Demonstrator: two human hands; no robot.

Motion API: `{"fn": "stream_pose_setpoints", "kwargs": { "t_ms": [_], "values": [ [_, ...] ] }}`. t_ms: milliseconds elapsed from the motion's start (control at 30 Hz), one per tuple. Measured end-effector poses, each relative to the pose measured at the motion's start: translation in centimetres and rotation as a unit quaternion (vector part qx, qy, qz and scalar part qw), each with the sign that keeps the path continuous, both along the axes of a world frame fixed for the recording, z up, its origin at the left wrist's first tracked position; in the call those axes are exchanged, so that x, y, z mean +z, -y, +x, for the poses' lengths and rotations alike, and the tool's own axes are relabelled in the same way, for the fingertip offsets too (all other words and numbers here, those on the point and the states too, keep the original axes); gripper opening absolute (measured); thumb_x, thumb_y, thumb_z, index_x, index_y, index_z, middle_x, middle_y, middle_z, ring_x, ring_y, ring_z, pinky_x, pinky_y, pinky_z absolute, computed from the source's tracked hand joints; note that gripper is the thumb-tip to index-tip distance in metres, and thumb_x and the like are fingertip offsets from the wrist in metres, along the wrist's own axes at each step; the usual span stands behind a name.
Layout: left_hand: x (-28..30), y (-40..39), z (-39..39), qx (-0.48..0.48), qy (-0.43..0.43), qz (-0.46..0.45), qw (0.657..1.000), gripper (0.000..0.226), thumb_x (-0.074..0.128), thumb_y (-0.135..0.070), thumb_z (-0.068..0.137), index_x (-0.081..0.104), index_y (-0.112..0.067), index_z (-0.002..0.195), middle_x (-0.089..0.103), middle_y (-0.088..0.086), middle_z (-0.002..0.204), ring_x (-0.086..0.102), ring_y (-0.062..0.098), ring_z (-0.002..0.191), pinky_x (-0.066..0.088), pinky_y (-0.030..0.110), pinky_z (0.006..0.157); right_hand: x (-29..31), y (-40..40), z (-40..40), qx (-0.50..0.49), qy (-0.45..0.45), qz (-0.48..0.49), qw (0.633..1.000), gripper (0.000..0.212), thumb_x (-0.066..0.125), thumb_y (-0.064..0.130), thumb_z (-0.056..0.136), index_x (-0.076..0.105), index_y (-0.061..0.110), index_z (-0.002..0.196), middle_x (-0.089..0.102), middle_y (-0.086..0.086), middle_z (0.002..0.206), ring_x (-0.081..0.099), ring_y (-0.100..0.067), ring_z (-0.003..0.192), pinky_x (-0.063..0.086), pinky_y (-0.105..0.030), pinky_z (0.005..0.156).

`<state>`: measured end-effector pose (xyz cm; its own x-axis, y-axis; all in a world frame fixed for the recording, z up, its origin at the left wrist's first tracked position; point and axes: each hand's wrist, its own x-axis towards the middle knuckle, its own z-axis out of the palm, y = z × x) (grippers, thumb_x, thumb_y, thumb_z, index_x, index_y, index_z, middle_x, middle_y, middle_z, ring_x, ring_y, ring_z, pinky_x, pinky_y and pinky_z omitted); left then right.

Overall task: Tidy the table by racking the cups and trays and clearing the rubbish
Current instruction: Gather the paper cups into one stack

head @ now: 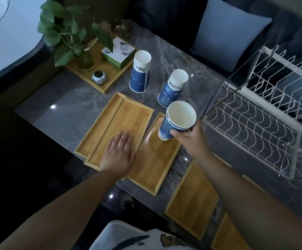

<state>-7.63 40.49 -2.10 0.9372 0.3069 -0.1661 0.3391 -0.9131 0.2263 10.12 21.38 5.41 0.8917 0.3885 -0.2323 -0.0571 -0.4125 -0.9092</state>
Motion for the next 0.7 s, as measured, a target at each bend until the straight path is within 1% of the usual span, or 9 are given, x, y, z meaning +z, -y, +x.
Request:
{"fn": "stream_pose_setpoints", "kwargs": {
  "t_ms": [100,167,267,367,433,500,533,600,700],
  "values": [
    [0.1,0.0,0.0,0.002,0.004,-0.005,1.0,0.065,0.016,-0.052,0.1,0.017,-0.016,0.154,0.012,0.006,0.163,0.001,0.022,0.15,-0.006,0.037,0.118,-0.4,0.0,0.0,0.002,-0.02,-0.003,1.0,0.086,0.084,0.036,0.058,0.039,0.025,0.131,0.058,0.003,0.129,0.06,-0.01,0.119,0.052,-0.035,0.099],
    [0.1,0.1,0.0,0.001,0.005,-0.007,1.0,0.065,0.017,-0.052,0.1,0.016,-0.016,0.154,0.012,0.006,0.163,0.0,0.022,0.15,-0.006,0.037,0.118,-0.2,0.3,0.2,0.024,-0.042,-0.023,0.999,0.088,0.087,0.027,0.059,0.038,0.023,0.133,0.057,0.002,0.131,0.058,-0.008,0.121,0.049,-0.039,0.103],
    [0.2,0.1,-0.1,0.002,0.012,-0.014,1.0,0.065,0.02,-0.051,0.1,0.019,-0.014,0.154,0.014,0.007,0.163,0.003,0.023,0.15,-0.005,0.038,0.119,1.3,1.4,0.5,0.074,-0.075,-0.077,0.991,0.098,0.087,0.014,0.065,0.029,0.02,0.144,0.048,-0.001,0.143,0.047,-0.013,0.131,0.037,-0.047,0.113],
    [0.1,0.0,0.0,0.002,0.013,-0.008,1.0,0.064,0.02,-0.051,0.1,0.022,-0.014,0.153,0.017,0.008,0.162,0.005,0.024,0.15,-0.003,0.039,0.119,4.7,2.7,1.3,0.107,-0.068,-0.138,0.982,0.093,0.08,0.022,0.076,0.024,0.024,0.15,0.041,0.0,0.15,0.044,-0.008,0.131,0.038,-0.036,0.11],
    [0.0,0.1,-0.1,0.002,0.01,-0.004,1.0,0.064,0.019,-0.051,0.1,0.024,-0.014,0.152,0.018,0.008,0.162,0.006,0.024,0.15,-0.003,0.039,0.12,8.3,2.7,2.3,0.064,0.006,-0.191,0.98,0.069,0.073,0.032,0.083,0.041,0.028,0.143,0.055,0.006,0.137,0.055,0.006,0.109,0.044,-0.021,0.091],
    [-0.2,0.0,-0.1,0.001,0.005,-0.002,1.0,0.065,0.018,-0.052,0.1,0.024,-0.014,0.152,0.018,0.007,0.162,0.005,0.023,0.15,-0.005,0.039,0.12,12.2,1.1,3.9,0.017,0.105,-0.201,0.974,0.044,0.065,0.036,0.087,0.056,0.031,0.13,0.065,0.015,0.113,0.058,0.017,0.087,0.044,-0.01,0.076],
    [-0.2,0.0,-0.1,0.001,0.003,-0.002,1.0,0.065,0.017,-0.052,0.1,0.024,-0.015,0.153,0.018,0.007,0.162,0.004,0.023,0.15,-0.005,0.039,0.119,13.8,-0.2,5.0,0.009,0.155,-0.2,0.967,0.038,0.063,0.038,0.087,0.06,0.031,0.124,0.066,0.016,0.106,0.06,0.014,0.086,0.047,-0.013,0.076],
    [-0.3,0.0,-0.1,0.001,0.002,-0.003,1.0,0.065,0.015,-0.053,0.1,0.024,-0.015,0.153,0.017,0.006,0.162,0.003,0.023,0.15,-0.005,0.04,0.119,15.8,-3.5,7.5,0.031,0.235,-0.2,0.951,0.033,0.063,0.038,0.085,0.064,0.028,0.116,0.069,0.009,0.105,0.065,-0.005,0.094,0.05,-0.026,0.087],
    [-0.2,0.0,-0.1,0.003,0.004,-0.01,1.0,0.066,0.014,-0.053,0.1,0.022,-0.016,0.153,0.016,0.005,0.162,-0.001,0.021,0.15,-0.006,0.04,0.12,15.7,-9.5,11.7,0.161,0.286,-0.273,0.904,0.032,0.065,0.033,0.084,0.065,0.017,0.111,0.067,-0.005,0.113,0.063,-0.022,0.103,0.049,-0.037,0.091]
  ]
}}
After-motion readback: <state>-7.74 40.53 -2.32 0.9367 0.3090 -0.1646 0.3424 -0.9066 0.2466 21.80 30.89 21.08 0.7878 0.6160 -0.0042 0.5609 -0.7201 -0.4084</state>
